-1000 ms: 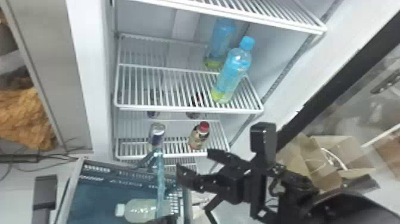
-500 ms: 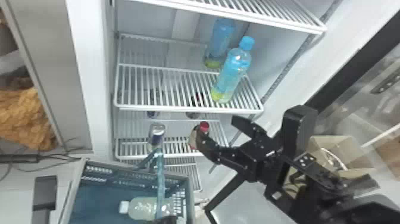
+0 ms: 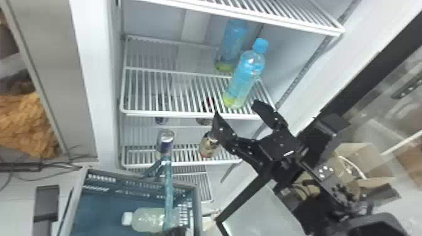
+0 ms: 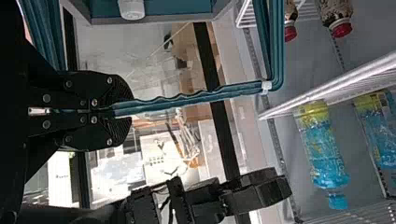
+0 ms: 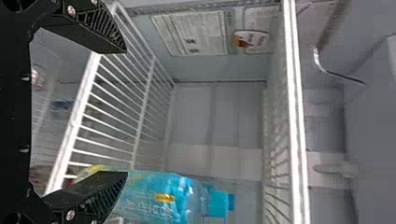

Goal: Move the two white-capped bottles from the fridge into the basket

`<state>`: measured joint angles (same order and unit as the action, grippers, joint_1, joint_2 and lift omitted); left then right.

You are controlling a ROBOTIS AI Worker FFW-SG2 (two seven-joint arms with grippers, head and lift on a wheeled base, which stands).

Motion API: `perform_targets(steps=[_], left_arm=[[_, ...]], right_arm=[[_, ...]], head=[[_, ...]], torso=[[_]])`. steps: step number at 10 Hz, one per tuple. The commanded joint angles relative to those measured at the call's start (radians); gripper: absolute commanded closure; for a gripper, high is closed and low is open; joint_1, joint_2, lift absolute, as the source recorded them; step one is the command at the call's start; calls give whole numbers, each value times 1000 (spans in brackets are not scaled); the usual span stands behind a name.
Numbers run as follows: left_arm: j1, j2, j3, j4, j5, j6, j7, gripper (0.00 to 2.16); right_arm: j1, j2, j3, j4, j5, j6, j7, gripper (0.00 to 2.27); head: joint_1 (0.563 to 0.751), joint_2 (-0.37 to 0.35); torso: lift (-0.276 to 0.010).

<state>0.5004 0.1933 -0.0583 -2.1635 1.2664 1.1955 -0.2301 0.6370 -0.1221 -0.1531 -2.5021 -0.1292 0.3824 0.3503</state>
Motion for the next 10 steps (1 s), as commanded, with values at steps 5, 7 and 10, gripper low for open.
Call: perform_targets(steps=[5, 7, 10], left_arm=[[5, 2, -3, 0, 0, 2, 0, 1193], [5, 0, -3, 0, 0, 2, 0, 1193], [5, 0, -3, 0, -2, 2, 0, 1193]], right_arm=[[121, 58, -28, 34, -22, -265, -63, 116], [139, 68, -36, 34, -22, -270, -76, 116], [136, 67, -36, 69, -34, -272, -77, 116]], head=[[695, -350], [695, -350], [695, -350]], torso=[[0], [0], [0]])
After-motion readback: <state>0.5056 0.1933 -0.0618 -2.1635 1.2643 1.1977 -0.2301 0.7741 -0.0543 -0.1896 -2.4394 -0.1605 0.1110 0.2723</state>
